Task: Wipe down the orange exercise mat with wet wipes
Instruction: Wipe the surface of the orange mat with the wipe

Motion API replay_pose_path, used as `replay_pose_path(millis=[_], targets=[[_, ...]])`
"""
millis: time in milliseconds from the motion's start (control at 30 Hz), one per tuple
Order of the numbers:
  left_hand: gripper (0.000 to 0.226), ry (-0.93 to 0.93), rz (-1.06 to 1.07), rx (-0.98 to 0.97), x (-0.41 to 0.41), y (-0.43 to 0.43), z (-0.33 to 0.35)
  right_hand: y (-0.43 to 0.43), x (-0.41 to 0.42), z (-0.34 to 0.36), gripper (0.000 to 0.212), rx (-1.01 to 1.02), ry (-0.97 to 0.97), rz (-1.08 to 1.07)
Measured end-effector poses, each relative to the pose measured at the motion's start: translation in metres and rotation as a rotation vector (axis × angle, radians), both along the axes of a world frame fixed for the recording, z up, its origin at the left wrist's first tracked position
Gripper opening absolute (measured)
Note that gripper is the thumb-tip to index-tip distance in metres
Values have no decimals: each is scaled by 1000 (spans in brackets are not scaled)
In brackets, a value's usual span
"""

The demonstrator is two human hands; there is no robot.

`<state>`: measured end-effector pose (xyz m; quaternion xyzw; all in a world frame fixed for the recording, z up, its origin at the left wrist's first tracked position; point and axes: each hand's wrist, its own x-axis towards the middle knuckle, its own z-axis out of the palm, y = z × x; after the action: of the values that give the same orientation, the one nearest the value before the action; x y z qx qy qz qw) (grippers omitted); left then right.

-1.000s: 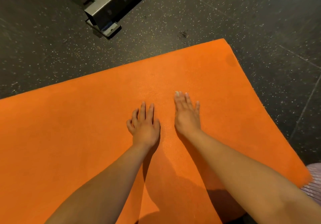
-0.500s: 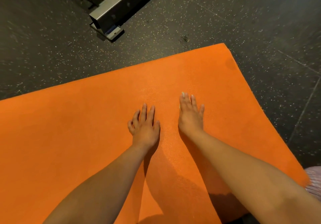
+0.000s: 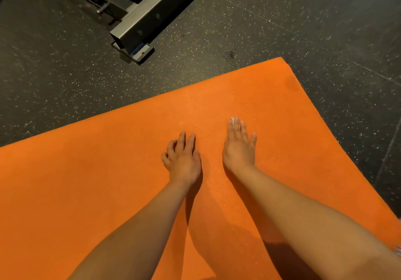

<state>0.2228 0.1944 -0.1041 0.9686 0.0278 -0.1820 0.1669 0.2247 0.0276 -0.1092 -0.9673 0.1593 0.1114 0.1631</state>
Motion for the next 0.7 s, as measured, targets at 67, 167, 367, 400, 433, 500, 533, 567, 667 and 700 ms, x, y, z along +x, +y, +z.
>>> replay_pose_path(millis=[67,167,367,400,433,500,533,567,667,700], targets=[[54,-8,3,5,-3,0,-2,19,2,2,73,50,-7,96],[53,-44,17,-20,-6,0,-5,37,-2,-1,70,110,-14,460],[54,-40,-8,10,-7,0,-8,-1,8,-1,83,-15,-22,285],[54,-42,-7,6,-7,0,-7,-7,12,3,84,-18,-4,183],[54,-44,-7,4,-7,1,-6,-10,14,7,85,-17,15,116],[54,-38,-10,9,-7,0,-3,-1,14,11,87,15,39,102],[54,-34,-7,11,-7,-2,-2,8,12,12,87,53,39,145],[54,-33,6,6,-6,-3,0,18,9,12,84,94,32,213],[51,-52,88,-61,6,-3,9,36,1,11,74,197,18,398],[51,-58,100,-71,11,-2,10,34,1,11,76,200,18,420]])
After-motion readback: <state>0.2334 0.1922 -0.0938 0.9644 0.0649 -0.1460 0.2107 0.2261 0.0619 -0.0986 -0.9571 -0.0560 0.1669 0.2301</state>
